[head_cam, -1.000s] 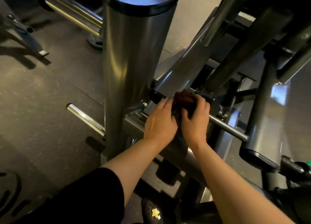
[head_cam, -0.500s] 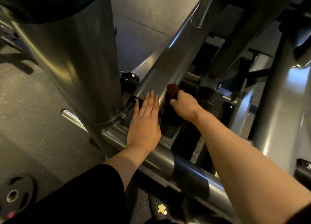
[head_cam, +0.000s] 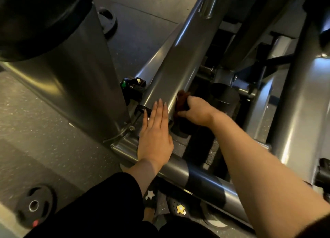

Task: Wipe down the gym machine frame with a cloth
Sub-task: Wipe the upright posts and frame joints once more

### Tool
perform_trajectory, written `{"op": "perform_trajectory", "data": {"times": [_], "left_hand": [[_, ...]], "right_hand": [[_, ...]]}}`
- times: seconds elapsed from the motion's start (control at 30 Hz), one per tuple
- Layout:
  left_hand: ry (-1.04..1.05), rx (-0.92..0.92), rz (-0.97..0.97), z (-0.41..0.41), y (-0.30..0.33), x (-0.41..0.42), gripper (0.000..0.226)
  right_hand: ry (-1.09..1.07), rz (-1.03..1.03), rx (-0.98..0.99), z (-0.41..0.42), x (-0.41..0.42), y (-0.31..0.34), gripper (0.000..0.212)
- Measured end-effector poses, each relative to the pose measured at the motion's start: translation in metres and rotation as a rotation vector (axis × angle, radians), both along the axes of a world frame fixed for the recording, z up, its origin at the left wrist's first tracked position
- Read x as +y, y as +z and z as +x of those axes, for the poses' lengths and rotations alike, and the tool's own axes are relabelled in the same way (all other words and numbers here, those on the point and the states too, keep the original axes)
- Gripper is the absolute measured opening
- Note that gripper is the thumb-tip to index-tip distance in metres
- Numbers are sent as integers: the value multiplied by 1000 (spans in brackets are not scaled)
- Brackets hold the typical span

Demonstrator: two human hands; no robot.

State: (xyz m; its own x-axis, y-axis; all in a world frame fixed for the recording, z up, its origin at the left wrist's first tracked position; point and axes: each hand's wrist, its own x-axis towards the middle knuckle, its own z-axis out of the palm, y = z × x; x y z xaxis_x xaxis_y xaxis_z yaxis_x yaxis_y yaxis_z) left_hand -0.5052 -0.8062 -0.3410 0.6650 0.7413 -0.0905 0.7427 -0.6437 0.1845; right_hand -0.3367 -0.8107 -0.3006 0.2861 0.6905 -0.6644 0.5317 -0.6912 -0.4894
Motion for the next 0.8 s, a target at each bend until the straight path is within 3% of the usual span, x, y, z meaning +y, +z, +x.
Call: {"op": "perform_trajectory", "data": {"times": [0.1, 0.2, 0.3, 0.47, 0.57, 0.67, 0.8], "left_hand": [[-3, -7, -5, 0, -1, 0, 86], [-21, 12, -20, -1, -2, 0, 93], [-26, 12, -13, -1, -3, 0, 93], [-140, -30, -29, -2, 3, -2, 88], [-316, -127, -33, 4, 3, -7, 96], [-565, -158, -86, 27, 12, -18, 88], [-661, 34, -189, 75, 17, -35, 82]], "right_hand": [[147, 47, -524, -40, -7, -13, 48], [54, 54, -741, -67, -10, -21, 50], [31, 34, -760, -72, -9, -22, 52], [41, 106, -442, -37, -20, -2, 53], [23, 198, -624, -20, -69, 8, 60], [-60, 235, -821, 1, -134, 6, 69], [-28, -6, -754, 29, -197, 8, 79]]}}
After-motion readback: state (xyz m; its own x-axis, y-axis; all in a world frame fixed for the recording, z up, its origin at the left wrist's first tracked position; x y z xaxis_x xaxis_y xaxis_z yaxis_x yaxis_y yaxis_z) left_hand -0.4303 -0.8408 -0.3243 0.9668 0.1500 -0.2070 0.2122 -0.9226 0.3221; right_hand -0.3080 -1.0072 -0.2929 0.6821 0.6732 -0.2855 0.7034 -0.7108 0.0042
